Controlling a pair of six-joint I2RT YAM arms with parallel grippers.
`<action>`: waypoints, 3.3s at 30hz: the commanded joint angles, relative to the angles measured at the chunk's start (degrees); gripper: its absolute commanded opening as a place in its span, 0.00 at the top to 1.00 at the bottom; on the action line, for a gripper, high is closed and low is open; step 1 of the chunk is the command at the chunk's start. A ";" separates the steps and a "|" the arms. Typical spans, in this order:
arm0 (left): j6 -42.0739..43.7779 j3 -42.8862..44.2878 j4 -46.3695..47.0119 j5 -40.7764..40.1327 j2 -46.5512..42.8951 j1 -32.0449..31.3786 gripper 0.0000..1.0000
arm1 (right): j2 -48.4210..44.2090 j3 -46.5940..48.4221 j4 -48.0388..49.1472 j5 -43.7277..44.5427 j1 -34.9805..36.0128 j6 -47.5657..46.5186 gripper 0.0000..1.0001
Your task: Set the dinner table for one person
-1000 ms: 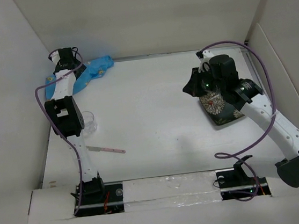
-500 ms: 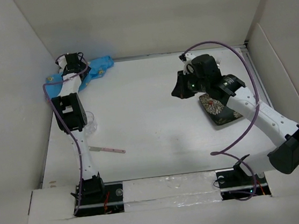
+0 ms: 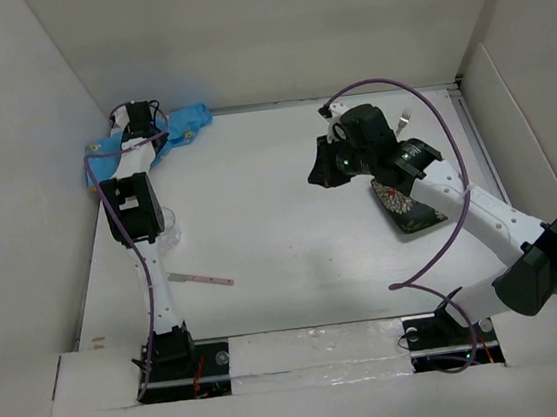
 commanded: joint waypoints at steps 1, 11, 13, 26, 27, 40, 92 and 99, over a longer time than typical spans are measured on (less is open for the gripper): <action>4.01 2.44 2.66 0.13 -8.74 -2.25 1.00 | -0.15 2.85 2.32 0.66 1.01 0.50 1.00; 9.11 4.82 -4.02 -2.50 -8.06 -3.49 0.40 | -1.03 2.41 3.73 0.22 2.07 -0.38 1.00; 11.12 3.86 -3.24 -3.39 -7.26 -4.11 0.28 | -1.20 2.68 3.29 0.22 2.59 -0.47 1.00; 11.32 12.90 -6.57 10.83 5.21 -1.57 0.31 | 0.29 3.20 0.30 1.18 5.32 0.67 1.00; 10.79 12.90 -6.31 10.93 5.22 -1.56 0.40 | 0.38 3.29 0.12 1.27 5.32 0.76 1.00; 12.44 10.36 -6.22 12.08 0.23 -3.74 1.00 | 0.99 4.61 0.65 4.70 7.16 0.85 1.00; -1.52 -8.98 5.47 27.55 -22.20 -23.80 1.00 | 24.80 -3.48 17.08 8.84 9.71 11.30 0.36; 0.23 -11.70 5.65 27.20 -23.52 -22.75 1.00 | 33.50 2.84 17.00 14.45 14.02 15.43 0.33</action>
